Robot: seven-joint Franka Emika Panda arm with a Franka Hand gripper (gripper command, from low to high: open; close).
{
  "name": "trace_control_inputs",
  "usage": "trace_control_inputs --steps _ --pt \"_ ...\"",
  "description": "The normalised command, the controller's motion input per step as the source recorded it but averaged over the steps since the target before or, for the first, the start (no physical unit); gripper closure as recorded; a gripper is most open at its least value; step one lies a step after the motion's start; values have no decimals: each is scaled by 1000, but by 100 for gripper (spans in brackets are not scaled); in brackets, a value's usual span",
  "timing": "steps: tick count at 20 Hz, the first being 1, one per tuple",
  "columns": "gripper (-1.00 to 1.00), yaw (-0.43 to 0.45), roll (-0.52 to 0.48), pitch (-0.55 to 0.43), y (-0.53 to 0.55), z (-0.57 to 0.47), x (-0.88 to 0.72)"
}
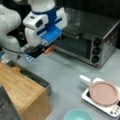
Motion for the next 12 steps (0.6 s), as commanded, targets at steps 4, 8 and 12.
trace_control_inputs --steps 4,8,12 --pt "-100 111 -24 -8 -75 -41 111" --pt "-100 104 -43 4 -229 -107 341" --pt "-100 115 -42 39 -273 -79 375"
